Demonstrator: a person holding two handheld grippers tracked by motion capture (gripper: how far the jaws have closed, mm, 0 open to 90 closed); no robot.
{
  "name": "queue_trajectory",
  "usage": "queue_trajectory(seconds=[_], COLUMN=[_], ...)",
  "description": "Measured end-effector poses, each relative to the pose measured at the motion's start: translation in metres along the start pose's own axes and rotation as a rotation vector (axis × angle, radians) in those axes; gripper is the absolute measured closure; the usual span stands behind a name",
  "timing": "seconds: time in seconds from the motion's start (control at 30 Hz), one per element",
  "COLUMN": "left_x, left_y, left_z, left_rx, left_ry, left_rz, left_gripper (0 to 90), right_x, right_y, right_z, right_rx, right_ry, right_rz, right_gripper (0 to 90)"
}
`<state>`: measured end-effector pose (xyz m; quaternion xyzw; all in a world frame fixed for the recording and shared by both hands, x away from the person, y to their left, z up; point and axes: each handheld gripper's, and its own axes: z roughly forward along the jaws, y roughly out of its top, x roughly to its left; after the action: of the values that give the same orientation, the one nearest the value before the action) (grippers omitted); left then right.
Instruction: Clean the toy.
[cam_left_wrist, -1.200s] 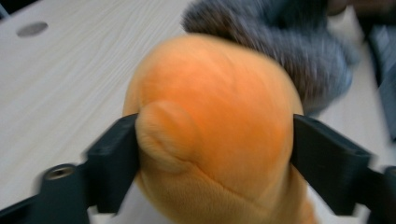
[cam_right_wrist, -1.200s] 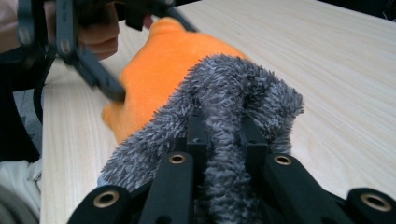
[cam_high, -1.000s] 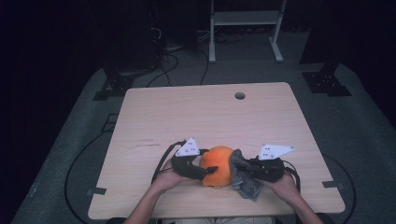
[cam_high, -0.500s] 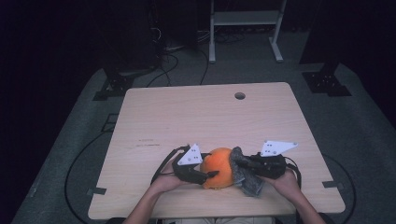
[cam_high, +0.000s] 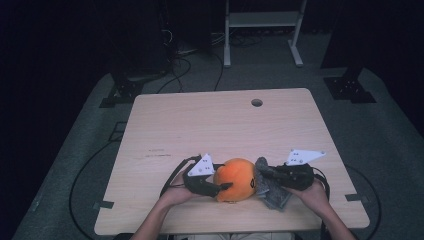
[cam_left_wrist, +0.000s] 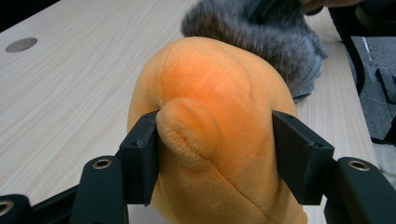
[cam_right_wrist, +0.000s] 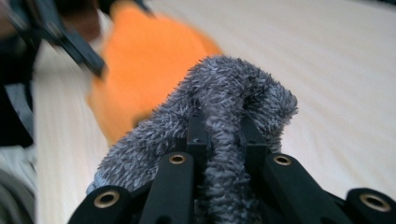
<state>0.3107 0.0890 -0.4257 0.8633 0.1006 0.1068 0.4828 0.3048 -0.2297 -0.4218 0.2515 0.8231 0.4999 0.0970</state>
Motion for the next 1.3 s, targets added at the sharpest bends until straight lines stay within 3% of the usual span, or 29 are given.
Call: queue_trajectory(seconds=[0.03,0.07,0.2,0.47,0.63,0.73,0.77,0.87,1.03,1.1,1.2,1.3], left_x=[-0.002,-0.003,-0.008,-0.005,-0.005,-0.006,-0.006,-0.006,-0.004,-0.004,-0.005,-0.006], left_y=[0.001,0.002,0.003,0.001,0.003,0.003,0.003,0.002,0.002,0.003,0.004,0.005], left_z=[0.001,0.001,0.001,0.001,0.004,0.004,0.003,0.003,0.003,0.004,0.006,0.006], left_rx=[-0.003,-0.003,-0.001,-0.014,-0.011,-0.009,-0.005,-0.008,-0.011,-0.005,-0.004,0.000], left_ry=[-0.003,-0.004,-0.012,-0.019,-0.002,-0.001,0.001,-0.002,-0.001,0.007,0.018,0.022], left_rz=[0.015,0.025,0.058,0.035,0.025,0.027,0.031,0.027,0.016,0.018,0.025,0.036], left_gripper=[37.7,37.7,37.4,35.8,35.9,35.9,35.9,35.9,35.8,35.8,35.8,35.8], right_x=[0.005,0.007,0.008,-0.002,0.015,0.026,0.032,0.026,0.012,0.011,0.018,0.030], right_y=[0.009,0.013,0.012,-0.001,0.015,0.021,0.023,0.020,0.007,0.006,0.017,0.027], right_z=[-0.002,0.000,0.014,0.011,0.004,0.009,0.016,0.017,0.011,0.007,0.003,0.008], right_rx=[-0.046,-0.055,0.005,0.063,-0.038,-0.041,-0.023,-0.015,0.039,0.020,-0.051,-0.066], right_ry=[0.021,0.029,0.019,-0.021,0.023,0.028,0.018,0.018,-0.036,-0.028,0.015,0.038], right_rz=[-0.014,-0.024,-0.048,-0.019,-0.075,-0.111,-0.147,-0.121,-0.085,-0.068,-0.072,-0.116], right_gripper=[78.6,78.6,78.6,78.6,78.5,78.5,78.5,78.6,78.6,78.6,78.6,78.5])
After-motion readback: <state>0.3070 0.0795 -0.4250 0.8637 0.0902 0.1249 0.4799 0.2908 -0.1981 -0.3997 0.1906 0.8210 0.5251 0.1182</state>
